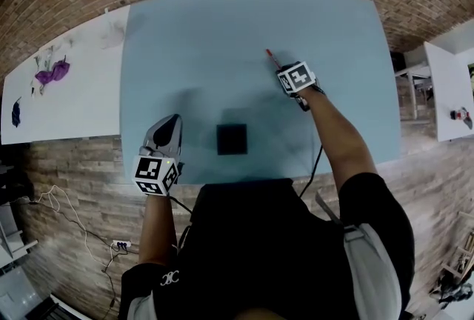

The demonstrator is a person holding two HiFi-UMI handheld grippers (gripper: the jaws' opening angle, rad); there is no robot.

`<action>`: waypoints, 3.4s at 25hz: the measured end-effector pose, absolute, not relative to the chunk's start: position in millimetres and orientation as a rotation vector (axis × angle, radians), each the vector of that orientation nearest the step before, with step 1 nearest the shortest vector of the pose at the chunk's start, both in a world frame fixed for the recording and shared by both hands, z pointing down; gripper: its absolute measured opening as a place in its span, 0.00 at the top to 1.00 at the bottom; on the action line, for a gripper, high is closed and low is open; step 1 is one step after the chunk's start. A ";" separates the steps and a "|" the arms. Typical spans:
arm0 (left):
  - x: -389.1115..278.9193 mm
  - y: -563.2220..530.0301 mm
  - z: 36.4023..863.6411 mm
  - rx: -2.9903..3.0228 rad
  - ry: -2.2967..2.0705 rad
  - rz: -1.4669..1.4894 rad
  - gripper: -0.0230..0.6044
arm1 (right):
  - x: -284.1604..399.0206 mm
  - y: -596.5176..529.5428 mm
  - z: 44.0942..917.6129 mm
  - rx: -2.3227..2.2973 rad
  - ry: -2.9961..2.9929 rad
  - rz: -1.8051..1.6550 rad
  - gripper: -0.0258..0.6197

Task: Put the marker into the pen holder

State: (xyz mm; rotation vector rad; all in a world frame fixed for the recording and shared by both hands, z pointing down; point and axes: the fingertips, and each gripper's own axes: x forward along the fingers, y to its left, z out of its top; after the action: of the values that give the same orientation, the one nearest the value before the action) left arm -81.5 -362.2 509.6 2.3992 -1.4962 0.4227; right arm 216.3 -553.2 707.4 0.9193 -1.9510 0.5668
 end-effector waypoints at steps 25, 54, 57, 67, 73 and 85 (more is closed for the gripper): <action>-65.7 -359.7 499.1 2.426 -1.518 0.441 0.95 | 230.3 -537.8 655.7 0.891 -2.037 0.351 0.86; -58.2 -398.0 481.7 2.692 -1.215 0.436 0.95 | 211.7 -382.7 518.6 1.119 -2.174 0.037 0.86; -78.8 -400.2 483.2 2.731 -1.131 0.396 0.95 | 193.6 -362.0 522.7 1.166 -2.104 0.065 0.86; -134.2 -364.5 479.7 2.857 -0.726 0.292 0.95 | 129.3 -266.3 524.0 1.275 -1.815 0.106 0.86; -138.7 -338.4 484.4 2.864 -0.615 0.280 0.95 | 119.3 -228.3 520.5 1.117 -1.642 0.040 0.86; -136.4 -313.1 492.3 2.846 -0.700 0.246 0.95 | 108.6 -259.5 523.5 0.651 -1.450 -0.160 0.86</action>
State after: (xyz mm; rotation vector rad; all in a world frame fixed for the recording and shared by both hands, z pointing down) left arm -136.4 -313.1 492.3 2.8464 -0.7004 0.2461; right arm 108.6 -259.5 523.5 0.6509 -1.4500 -0.1602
